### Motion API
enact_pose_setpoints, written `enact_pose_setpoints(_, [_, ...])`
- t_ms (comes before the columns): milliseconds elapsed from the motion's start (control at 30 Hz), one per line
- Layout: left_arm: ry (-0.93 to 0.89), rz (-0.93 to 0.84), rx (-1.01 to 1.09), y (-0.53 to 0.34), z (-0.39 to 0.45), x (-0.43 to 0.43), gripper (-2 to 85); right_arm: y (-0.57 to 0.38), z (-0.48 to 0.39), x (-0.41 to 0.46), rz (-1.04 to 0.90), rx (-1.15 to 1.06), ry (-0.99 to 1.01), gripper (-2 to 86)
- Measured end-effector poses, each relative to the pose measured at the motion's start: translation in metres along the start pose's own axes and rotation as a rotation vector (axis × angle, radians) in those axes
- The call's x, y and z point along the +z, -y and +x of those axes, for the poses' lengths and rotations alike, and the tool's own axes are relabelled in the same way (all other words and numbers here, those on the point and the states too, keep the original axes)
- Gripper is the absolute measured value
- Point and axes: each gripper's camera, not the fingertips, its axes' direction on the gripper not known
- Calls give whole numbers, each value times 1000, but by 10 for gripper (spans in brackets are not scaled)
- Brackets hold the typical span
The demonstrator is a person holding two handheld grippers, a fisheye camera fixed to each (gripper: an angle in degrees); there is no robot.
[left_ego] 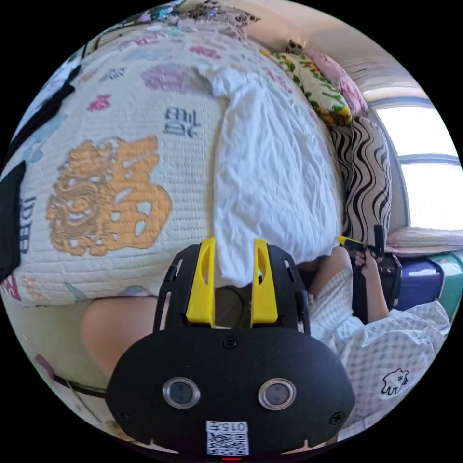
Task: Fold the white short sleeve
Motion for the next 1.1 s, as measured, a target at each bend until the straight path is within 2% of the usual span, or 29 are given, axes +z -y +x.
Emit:
enact_pose_setpoints(33, [-6,-62,8,12,-2,12,86,11,6,6,-57,6,17,90])
enact_pose_setpoints(133, [82,-55,0,32,-9,8,27,33,16,1,-110,31,-80,30])
enact_pose_setpoints(200, [24,-87,8,42,-14,2,14,39,18,-10,-135,3,-64,15])
enact_pose_setpoints(400, [105,-26,44,45,-22,-40,12,25,30,-61,-107,-21,-68,-1])
enact_pose_setpoints(500, [177,-47,-11,58,-38,-38,23,20,42,-66,-177,-20,-206,2])
enact_pose_setpoints(567, [187,-36,-27,65,-44,-46,32,18,46,-80,-144,-26,-222,9])
enact_pose_setpoints(667, [255,64,11,83,-32,-76,43,20,39,-121,14,-110,-242,27])
enact_pose_setpoints(733, [196,148,116,123,-7,-91,56,35,21,-148,143,-229,-288,50])
enact_pose_setpoints(833, [58,207,260,196,35,-81,73,72,-3,-164,231,-377,-315,67])
enact_pose_setpoints(1000, [-35,188,371,325,100,-12,85,141,-13,-164,213,-454,-379,77])
enact_pose_setpoints(1100, [39,107,375,391,123,45,87,172,0,-162,167,-446,-429,78])
